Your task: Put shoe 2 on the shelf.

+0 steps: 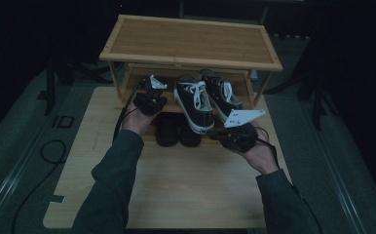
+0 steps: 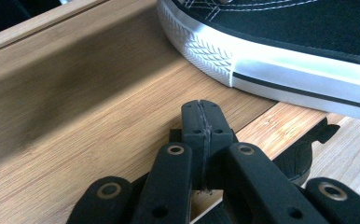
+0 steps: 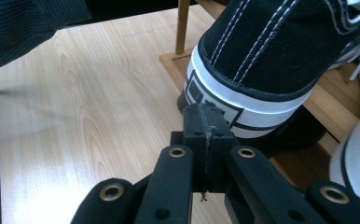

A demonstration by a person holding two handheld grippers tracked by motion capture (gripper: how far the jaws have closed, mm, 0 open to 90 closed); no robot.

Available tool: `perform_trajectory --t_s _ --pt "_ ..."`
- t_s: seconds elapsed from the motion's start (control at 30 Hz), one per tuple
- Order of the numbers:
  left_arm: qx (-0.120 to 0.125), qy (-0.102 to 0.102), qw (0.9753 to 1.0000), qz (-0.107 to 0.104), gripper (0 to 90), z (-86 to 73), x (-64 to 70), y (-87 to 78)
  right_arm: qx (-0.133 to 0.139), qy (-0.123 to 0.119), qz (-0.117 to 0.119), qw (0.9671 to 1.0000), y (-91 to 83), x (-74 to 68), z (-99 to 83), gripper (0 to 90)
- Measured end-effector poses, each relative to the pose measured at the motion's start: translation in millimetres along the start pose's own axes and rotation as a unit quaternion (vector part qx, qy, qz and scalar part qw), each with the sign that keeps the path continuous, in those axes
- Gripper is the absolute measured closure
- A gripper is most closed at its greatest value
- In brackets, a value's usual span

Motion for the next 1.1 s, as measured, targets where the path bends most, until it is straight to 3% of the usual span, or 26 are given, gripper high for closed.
perform_trajectory --t_s 0.23,0.6,0.73,0.8,0.87,1.0,1.1 --pt "0.0 -0.005 1.0 -0.003 90.0 -0.4 -0.3 0.0 0.008 -0.012 0.011 0.9998 13.3 -6.3 8.3 90.0" --pt "-0.001 -0.008 1.0 -0.005 90.0 -0.1 -0.7 0.2 0.019 0.0 0.027 0.9995 21.5 -6.5 12.9 90.0" --pt "-0.001 -0.008 1.0 -0.005 90.0 -0.2 -0.7 0.2 0.013 0.004 -0.003 0.9999 25.9 2.7 11.6 90.0" --pt "0.0 -0.008 1.0 -0.005 90.0 -0.1 -0.5 0.3 0.019 0.008 0.007 0.9997 26.2 3.6 12.6 90.0" --pt "0.0 -0.008 1.0 -0.006 90.0 -0.1 -0.5 0.3 0.024 0.006 0.005 0.9997 26.4 3.9 15.3 90.0" --pt "-0.003 -0.004 1.0 -0.002 90.0 -0.7 -0.8 -0.3 0.024 0.01 -0.02 0.9995 28.9 12.4 18.8 90.0" --pt "-0.003 -0.005 1.0 -0.003 90.0 -0.6 -0.7 -0.2 0.024 0.011 -0.011 0.9996 31.6 11.6 20.9 90.0"
Point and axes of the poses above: each handheld gripper's, and its own axes: y roughly forward along the jaws, z roughly out of its top, x roughly to its right, the point moved 9 cm from there along y, roughly forward along the jaws, and after that the axes turned 3 degrees about -z, right-handed, at the moved point
